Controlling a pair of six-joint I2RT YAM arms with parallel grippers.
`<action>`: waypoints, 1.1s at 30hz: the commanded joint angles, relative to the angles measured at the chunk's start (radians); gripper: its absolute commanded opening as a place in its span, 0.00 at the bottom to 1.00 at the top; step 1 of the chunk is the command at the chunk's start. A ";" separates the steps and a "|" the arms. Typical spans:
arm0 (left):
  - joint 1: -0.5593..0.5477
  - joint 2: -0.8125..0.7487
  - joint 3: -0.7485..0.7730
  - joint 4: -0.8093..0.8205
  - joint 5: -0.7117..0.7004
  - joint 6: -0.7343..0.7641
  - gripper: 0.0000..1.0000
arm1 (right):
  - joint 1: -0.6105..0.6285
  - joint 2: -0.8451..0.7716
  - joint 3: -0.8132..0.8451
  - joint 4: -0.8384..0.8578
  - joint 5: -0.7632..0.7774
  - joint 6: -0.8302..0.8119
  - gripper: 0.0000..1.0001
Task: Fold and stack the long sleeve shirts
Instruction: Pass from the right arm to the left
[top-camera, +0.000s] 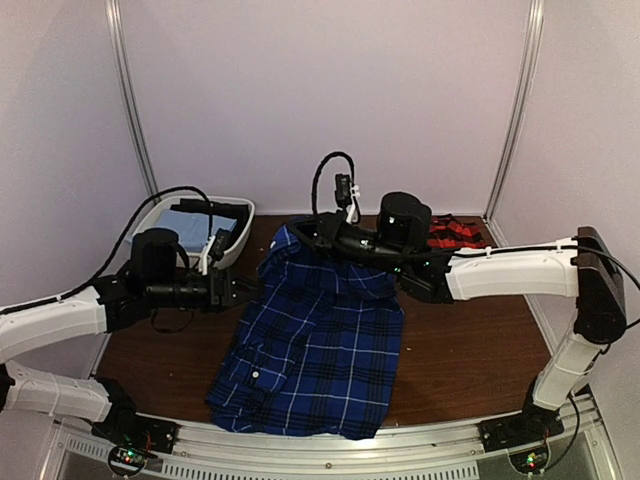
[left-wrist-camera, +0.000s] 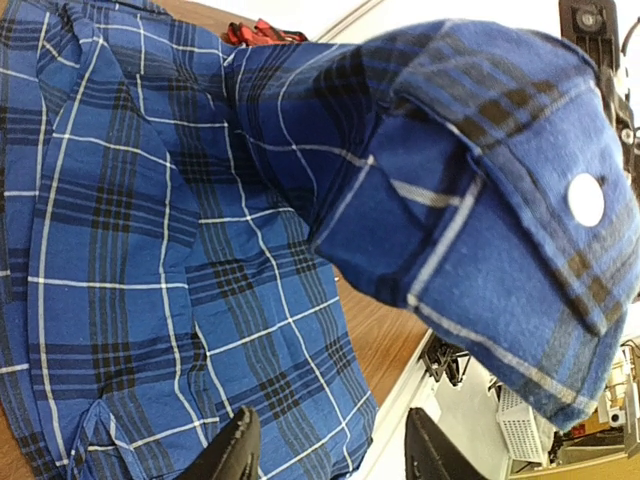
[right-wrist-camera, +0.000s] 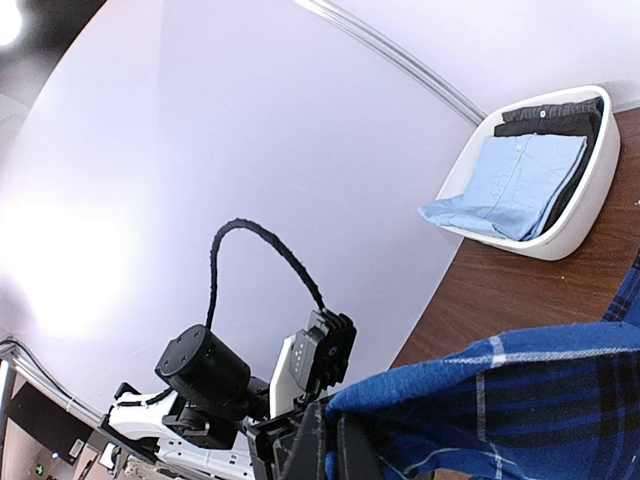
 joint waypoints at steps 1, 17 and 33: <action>-0.006 -0.043 0.050 -0.030 -0.021 0.111 0.50 | -0.005 0.034 0.085 -0.063 -0.019 -0.046 0.00; -0.111 0.069 0.385 -0.342 -0.310 0.458 0.60 | -0.003 0.095 0.171 -0.361 -0.051 -0.112 0.00; -0.267 0.309 0.571 -0.547 -0.683 0.478 0.64 | -0.003 0.135 0.233 -0.392 -0.059 -0.099 0.00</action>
